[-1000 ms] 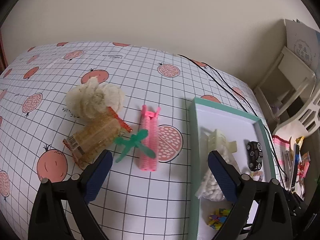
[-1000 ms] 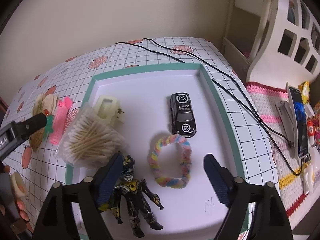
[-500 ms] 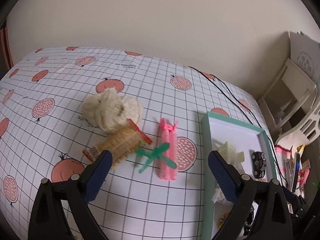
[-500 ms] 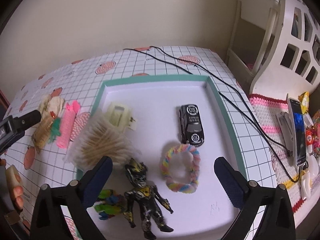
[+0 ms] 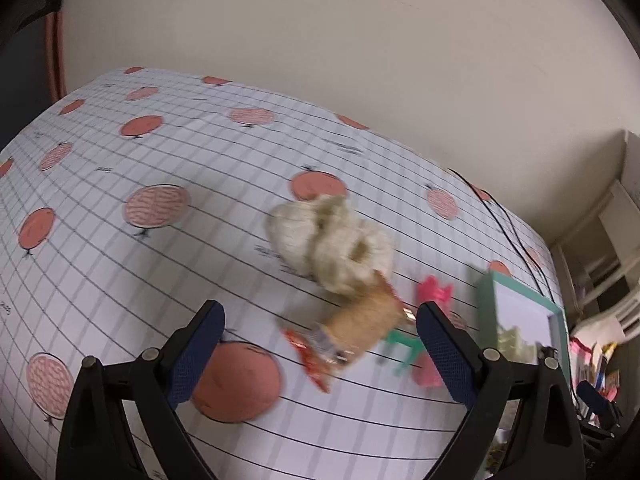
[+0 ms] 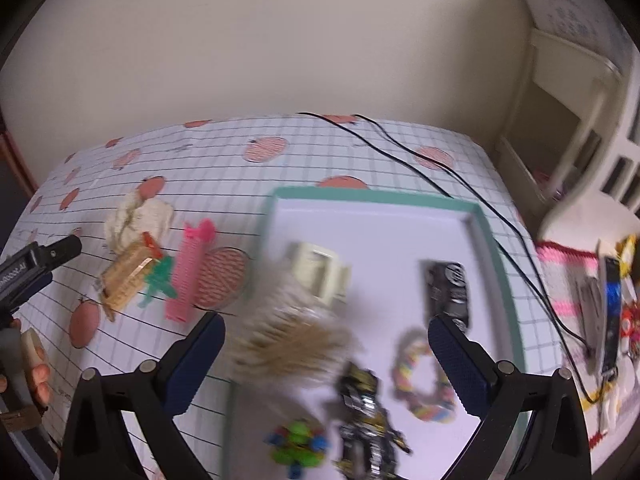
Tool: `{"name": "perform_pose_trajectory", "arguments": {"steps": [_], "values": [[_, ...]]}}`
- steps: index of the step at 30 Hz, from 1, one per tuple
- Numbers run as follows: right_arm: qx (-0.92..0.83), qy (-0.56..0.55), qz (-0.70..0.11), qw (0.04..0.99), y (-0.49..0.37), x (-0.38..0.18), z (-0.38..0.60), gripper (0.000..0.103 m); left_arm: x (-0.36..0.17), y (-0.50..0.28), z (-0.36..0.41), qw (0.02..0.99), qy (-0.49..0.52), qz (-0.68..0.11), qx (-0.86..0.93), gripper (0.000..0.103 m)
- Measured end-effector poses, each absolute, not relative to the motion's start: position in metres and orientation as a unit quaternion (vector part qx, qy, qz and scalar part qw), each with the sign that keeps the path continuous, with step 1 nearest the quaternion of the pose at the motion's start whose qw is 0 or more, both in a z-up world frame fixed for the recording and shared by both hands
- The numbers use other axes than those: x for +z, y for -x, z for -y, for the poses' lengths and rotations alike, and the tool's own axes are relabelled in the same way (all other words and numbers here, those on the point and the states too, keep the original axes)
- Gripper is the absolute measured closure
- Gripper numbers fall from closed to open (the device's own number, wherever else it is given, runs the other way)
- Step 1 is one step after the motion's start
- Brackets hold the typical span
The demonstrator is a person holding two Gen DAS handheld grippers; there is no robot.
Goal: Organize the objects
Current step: 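Move both tools toward the snack bar and pink hair roller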
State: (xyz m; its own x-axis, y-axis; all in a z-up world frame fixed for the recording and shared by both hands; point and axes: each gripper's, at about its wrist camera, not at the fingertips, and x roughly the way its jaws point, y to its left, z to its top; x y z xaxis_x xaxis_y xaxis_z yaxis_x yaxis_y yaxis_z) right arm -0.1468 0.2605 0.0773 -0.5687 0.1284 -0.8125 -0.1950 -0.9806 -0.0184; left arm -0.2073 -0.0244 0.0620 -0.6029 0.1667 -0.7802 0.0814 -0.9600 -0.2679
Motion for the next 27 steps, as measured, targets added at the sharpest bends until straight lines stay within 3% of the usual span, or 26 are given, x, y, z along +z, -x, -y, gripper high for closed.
{"name": "perform_pose_trajectory", "arguments": {"steps": [18,27], "values": [[0.894,0.447,-0.031,0.027,0.193,0.059,-0.199,0.001,0.044,0.22,0.029,0.025,0.448,0.11,0.887,0.006],[0.885,0.464,-0.041,0.005,0.2,0.039,-0.187,0.025,0.029,0.228,0.011,0.042,0.482,0.095,0.87,0.006]]}}
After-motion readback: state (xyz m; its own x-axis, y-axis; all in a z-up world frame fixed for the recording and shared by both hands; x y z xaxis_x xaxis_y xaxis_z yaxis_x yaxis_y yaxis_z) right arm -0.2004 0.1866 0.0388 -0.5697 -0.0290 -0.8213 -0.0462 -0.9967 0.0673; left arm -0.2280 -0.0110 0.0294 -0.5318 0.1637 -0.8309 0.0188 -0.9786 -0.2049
